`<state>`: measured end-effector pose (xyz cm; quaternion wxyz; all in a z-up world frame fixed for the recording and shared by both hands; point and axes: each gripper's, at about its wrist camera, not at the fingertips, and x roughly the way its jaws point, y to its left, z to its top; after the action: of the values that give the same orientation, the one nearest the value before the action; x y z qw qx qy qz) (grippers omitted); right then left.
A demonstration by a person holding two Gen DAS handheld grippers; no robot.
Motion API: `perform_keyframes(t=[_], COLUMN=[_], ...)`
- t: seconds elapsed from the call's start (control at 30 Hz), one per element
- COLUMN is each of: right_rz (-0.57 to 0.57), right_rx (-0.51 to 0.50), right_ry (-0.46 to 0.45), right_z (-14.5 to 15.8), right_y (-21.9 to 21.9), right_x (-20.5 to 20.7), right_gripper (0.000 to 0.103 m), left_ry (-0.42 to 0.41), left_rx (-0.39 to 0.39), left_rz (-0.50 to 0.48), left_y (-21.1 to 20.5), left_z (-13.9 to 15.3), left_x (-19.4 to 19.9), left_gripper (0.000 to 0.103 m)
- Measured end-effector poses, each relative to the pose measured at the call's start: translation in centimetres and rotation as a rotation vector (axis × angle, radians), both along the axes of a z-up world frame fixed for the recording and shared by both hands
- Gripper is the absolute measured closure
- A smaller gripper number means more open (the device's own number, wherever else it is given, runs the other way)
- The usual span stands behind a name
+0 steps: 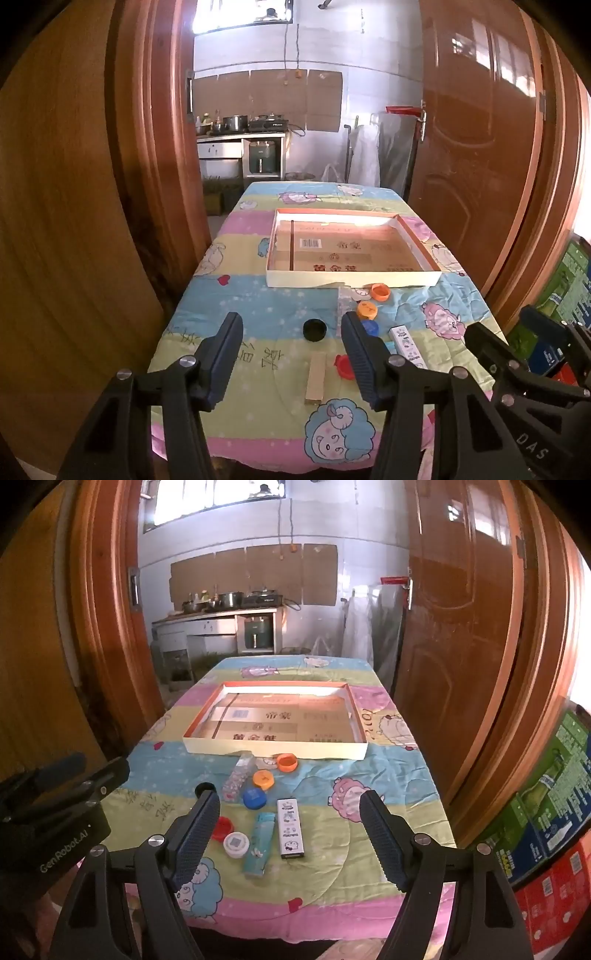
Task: Organize rigid objects
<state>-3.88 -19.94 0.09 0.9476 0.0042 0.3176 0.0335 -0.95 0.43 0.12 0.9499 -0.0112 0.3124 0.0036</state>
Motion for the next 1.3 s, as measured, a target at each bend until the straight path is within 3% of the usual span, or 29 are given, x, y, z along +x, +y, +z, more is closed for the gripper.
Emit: perform_keyframes(t=[1.3], right_rz=[-0.009], right_rx=[-0.011], right_ry=[-0.012], right_z=[0.64], right_y=[0.19], right_x=[-0.24], right_gripper=[0.024], left_ry=[0.000], left_rx=[0.006], left_rz=[0.000], left_y=[-0.21], left_z=[-0.12], left_x=[0.20], left_gripper=[0.047])
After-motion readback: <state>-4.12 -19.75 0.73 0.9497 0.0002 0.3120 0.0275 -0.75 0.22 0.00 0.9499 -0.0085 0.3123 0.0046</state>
